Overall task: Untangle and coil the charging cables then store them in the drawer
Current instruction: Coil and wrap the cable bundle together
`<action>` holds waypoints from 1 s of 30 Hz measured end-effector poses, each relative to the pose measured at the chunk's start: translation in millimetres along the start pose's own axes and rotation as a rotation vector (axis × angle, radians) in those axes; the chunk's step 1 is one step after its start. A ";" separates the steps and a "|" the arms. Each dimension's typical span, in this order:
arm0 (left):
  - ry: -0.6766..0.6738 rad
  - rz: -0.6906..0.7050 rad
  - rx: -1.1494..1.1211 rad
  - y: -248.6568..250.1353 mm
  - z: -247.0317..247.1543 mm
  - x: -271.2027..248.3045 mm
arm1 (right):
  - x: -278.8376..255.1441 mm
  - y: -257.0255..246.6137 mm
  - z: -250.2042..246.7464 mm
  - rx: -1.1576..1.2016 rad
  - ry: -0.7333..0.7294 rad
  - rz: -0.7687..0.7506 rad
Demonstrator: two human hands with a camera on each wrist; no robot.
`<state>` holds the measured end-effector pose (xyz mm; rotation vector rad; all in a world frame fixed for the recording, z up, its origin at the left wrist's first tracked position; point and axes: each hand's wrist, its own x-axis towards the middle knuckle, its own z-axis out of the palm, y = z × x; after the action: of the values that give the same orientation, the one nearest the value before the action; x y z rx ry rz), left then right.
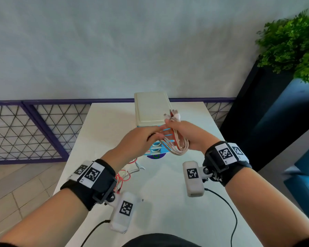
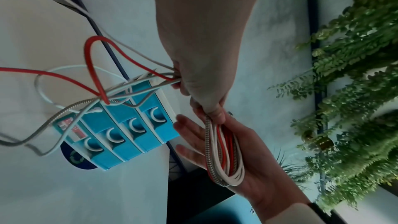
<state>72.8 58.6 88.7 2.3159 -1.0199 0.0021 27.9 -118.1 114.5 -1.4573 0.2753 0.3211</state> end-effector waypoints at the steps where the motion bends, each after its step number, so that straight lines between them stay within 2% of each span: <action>1: 0.015 0.024 -0.002 2.0 -0.9 -0.5 | -2.6 0.9 1.7 0.012 -0.080 0.051; 6: 0.030 0.063 -0.067 8.7 -2.8 -8.0 | -8.3 3.2 6.0 -0.016 -0.377 0.196; 9: 0.066 -0.029 -0.189 12.6 -4.2 -10.7 | -13.1 5.0 6.4 -0.003 -0.481 0.236; 11: 0.057 -0.087 -0.227 13.5 -6.8 -10.1 | -16.0 9.0 7.5 0.002 -0.474 0.235; 16: 0.034 -0.254 -0.229 6.5 -5.2 -0.3 | -15.1 16.7 9.6 -0.012 -0.341 0.153; 18: -0.083 -0.338 -0.303 3.0 -5.1 1.8 | -15.2 14.9 7.3 -0.057 -0.325 0.156; 20: -0.271 -0.383 -0.539 -2.0 -6.9 0.5 | -16.6 12.6 3.4 -0.103 -0.298 0.171; 23: -0.537 -0.366 -0.814 -1.3 -12.7 -4.9 | -16.9 13.0 -1.1 -0.107 -0.270 0.176; 25: -0.622 -0.380 -0.927 -2.5 -13.9 -6.2 | -15.9 14.2 -1.9 -0.090 -0.248 0.164; 27: -0.613 -0.387 -0.981 -6.1 -12.8 -7.6 | -15.3 14.9 -0.9 -0.087 -0.244 0.149; 30: -0.523 -0.418 -1.084 -9.2 -10.0 -9.8 | -14.6 15.3 0.5 -0.107 -0.258 0.114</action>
<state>74.3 75.2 89.8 1.4537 -0.4950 -1.0837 8.7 -117.0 105.9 -1.4893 0.1338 0.6185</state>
